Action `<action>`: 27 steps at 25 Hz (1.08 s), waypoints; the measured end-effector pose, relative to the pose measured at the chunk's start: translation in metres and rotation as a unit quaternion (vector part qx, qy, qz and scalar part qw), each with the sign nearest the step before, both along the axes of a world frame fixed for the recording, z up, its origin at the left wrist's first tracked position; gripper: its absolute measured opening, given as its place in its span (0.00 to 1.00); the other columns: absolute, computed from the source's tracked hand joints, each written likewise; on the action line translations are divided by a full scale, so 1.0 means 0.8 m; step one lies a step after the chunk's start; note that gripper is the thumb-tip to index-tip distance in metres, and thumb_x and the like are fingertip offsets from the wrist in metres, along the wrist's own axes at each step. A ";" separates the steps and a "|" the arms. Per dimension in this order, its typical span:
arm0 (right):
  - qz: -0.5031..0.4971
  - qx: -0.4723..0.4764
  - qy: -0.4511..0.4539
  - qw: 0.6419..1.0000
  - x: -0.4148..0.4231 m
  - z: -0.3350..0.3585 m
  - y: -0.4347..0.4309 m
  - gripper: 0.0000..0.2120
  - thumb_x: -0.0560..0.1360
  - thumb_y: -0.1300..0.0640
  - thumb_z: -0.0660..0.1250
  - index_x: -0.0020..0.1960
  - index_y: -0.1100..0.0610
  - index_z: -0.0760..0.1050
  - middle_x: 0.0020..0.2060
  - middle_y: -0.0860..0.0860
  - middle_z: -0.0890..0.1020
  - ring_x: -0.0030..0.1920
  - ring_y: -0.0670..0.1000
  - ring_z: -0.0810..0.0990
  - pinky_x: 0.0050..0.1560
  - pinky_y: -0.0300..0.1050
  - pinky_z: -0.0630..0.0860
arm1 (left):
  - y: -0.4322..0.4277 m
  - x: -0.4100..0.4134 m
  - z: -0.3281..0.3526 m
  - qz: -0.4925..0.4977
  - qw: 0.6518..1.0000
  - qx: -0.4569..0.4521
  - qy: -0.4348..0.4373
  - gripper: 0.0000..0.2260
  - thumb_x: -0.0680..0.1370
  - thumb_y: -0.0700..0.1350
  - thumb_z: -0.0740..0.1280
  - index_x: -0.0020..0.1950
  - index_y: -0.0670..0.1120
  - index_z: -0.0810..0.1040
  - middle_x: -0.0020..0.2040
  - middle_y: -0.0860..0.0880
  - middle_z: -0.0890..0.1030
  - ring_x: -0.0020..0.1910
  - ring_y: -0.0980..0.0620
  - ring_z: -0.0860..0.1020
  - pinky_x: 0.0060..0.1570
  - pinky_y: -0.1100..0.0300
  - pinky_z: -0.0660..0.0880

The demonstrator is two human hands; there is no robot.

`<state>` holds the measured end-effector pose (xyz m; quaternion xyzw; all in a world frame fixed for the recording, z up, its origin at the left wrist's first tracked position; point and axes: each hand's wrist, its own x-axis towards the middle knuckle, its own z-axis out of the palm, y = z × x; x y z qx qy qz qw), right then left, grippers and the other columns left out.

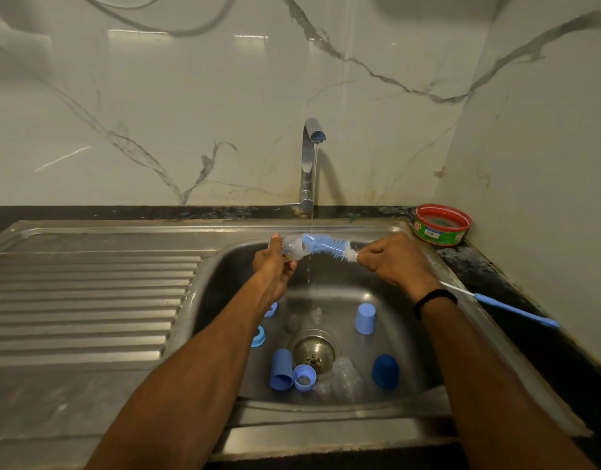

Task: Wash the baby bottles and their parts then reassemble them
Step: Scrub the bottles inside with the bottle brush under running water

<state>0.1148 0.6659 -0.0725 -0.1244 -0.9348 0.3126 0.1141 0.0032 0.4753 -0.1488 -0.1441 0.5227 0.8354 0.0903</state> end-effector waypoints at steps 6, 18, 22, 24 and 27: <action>-0.026 0.060 0.041 0.997 -0.002 -0.001 0.007 0.08 0.72 0.52 0.72 0.50 0.48 0.86 0.38 0.47 0.85 0.34 0.45 0.75 0.30 0.37 0.67 | 0.003 0.001 0.005 0.020 0.999 -0.008 0.027 0.21 0.80 0.56 0.68 0.65 0.42 0.73 0.56 0.40 0.81 0.53 0.44 0.83 0.43 0.59 0.83; -0.076 0.129 0.084 0.985 -0.006 -0.006 0.005 0.12 0.73 0.54 0.72 0.56 0.47 0.83 0.51 0.49 0.86 0.51 0.53 0.82 0.56 0.53 0.78 | 0.004 -0.002 0.003 0.051 0.998 -0.022 0.026 0.18 0.80 0.56 0.68 0.61 0.43 0.73 0.54 0.42 0.80 0.51 0.45 0.83 0.47 0.56 0.83; -0.037 0.158 0.078 0.984 -0.009 -0.010 -0.002 0.12 0.74 0.56 0.72 0.57 0.50 0.83 0.53 0.51 0.85 0.53 0.54 0.81 0.60 0.49 0.74 | 0.012 0.007 0.005 0.003 0.997 -0.036 0.064 0.18 0.80 0.53 0.68 0.62 0.42 0.72 0.54 0.42 0.80 0.50 0.45 0.82 0.49 0.54 0.82; -0.021 0.190 0.073 0.979 -0.017 -0.021 -0.008 0.13 0.75 0.57 0.71 0.59 0.51 0.83 0.53 0.53 0.84 0.54 0.56 0.80 0.61 0.51 0.73 | 0.023 0.014 0.005 -0.027 0.995 -0.049 0.087 0.20 0.80 0.52 0.69 0.63 0.40 0.71 0.56 0.40 0.81 0.52 0.44 0.83 0.48 0.53 0.83; -0.020 0.158 0.079 0.984 -0.029 -0.038 -0.029 0.16 0.75 0.60 0.70 0.61 0.50 0.82 0.53 0.55 0.84 0.54 0.59 0.79 0.60 0.53 0.74 | 0.028 0.018 0.004 -0.035 0.995 -0.021 0.096 0.21 0.79 0.50 0.71 0.65 0.40 0.70 0.58 0.39 0.81 0.54 0.42 0.83 0.47 0.53 0.83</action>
